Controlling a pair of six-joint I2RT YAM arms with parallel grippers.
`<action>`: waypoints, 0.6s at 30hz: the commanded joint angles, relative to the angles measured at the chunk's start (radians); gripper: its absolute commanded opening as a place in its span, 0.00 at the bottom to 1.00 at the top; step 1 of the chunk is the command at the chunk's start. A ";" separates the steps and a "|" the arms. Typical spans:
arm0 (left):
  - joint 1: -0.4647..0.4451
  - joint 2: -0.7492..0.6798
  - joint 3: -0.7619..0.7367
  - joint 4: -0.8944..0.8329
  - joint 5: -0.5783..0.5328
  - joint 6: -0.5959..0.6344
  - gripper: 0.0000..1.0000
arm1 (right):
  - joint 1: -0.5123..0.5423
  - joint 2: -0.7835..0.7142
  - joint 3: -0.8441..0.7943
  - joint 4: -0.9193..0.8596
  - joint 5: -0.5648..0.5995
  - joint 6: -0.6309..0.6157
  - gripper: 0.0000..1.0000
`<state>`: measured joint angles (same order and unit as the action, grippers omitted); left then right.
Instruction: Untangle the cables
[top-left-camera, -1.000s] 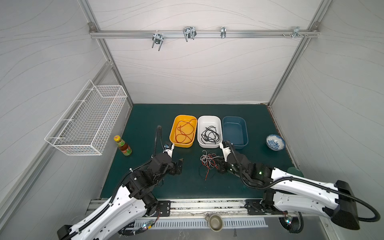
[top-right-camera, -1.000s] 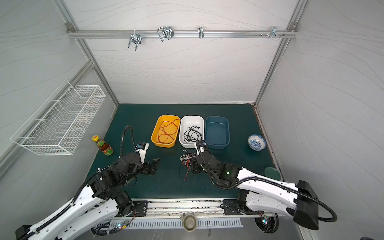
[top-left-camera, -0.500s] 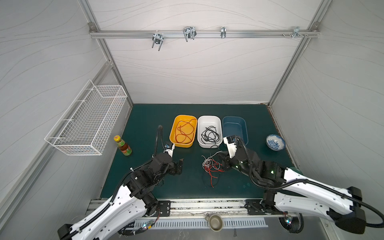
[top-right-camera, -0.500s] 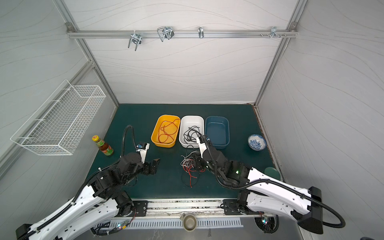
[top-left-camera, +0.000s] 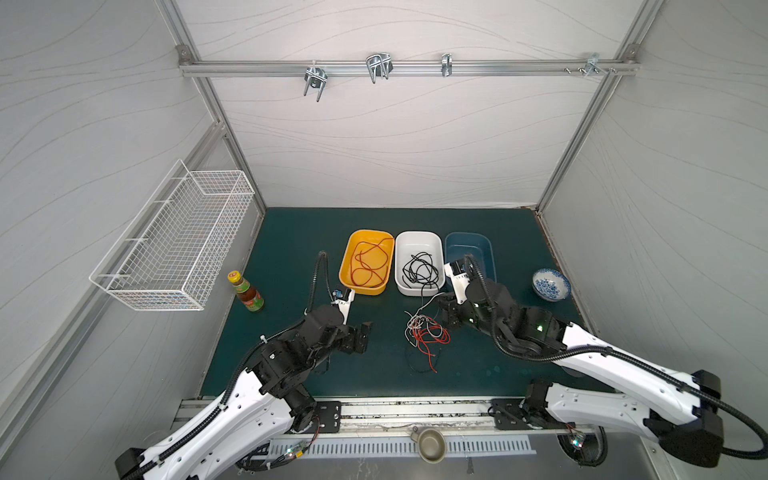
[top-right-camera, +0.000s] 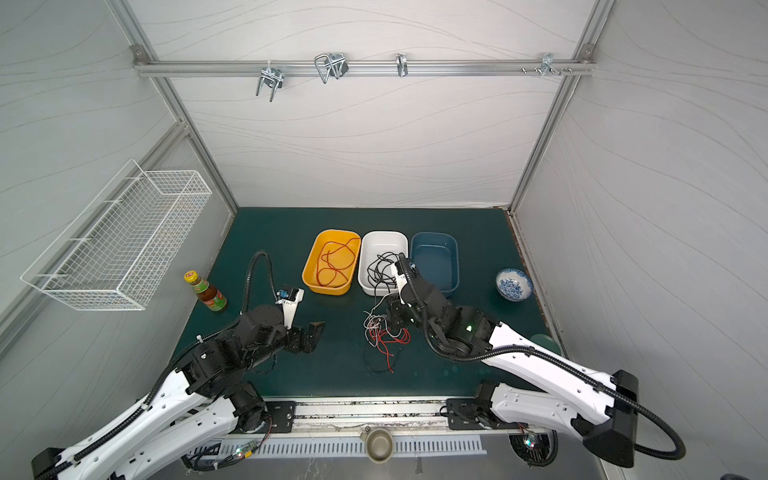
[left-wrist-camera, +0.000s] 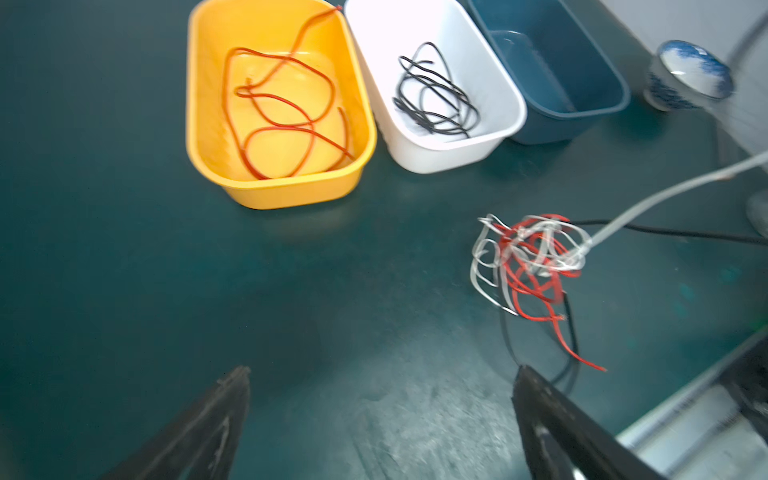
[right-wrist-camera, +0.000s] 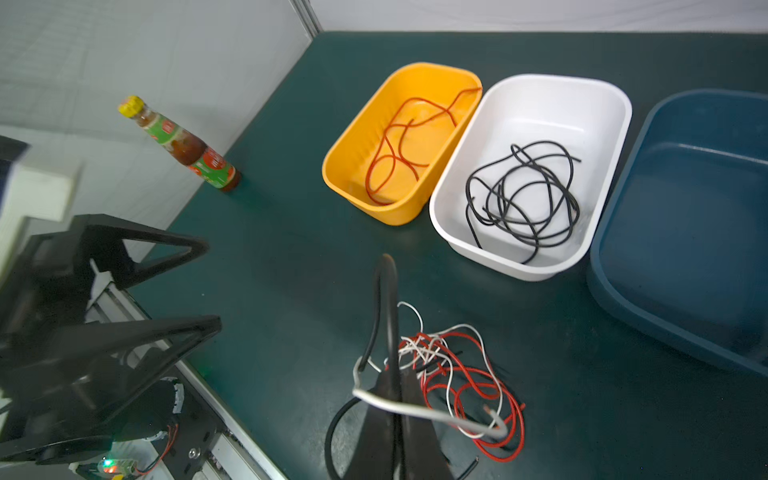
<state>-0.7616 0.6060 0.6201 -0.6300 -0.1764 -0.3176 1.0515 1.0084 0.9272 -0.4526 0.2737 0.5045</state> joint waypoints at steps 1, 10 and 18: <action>-0.004 -0.017 0.026 0.063 0.097 0.013 1.00 | -0.018 0.033 0.028 -0.088 -0.077 0.022 0.00; -0.003 -0.013 0.044 0.079 0.171 0.004 1.00 | -0.073 0.159 0.048 -0.223 -0.232 0.044 0.00; -0.005 0.103 0.139 0.045 0.270 -0.103 1.00 | -0.099 0.241 0.051 -0.346 -0.317 -0.003 0.00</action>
<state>-0.7620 0.6743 0.6914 -0.6025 0.0311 -0.3614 0.9596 1.2354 0.9588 -0.7097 0.0139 0.5240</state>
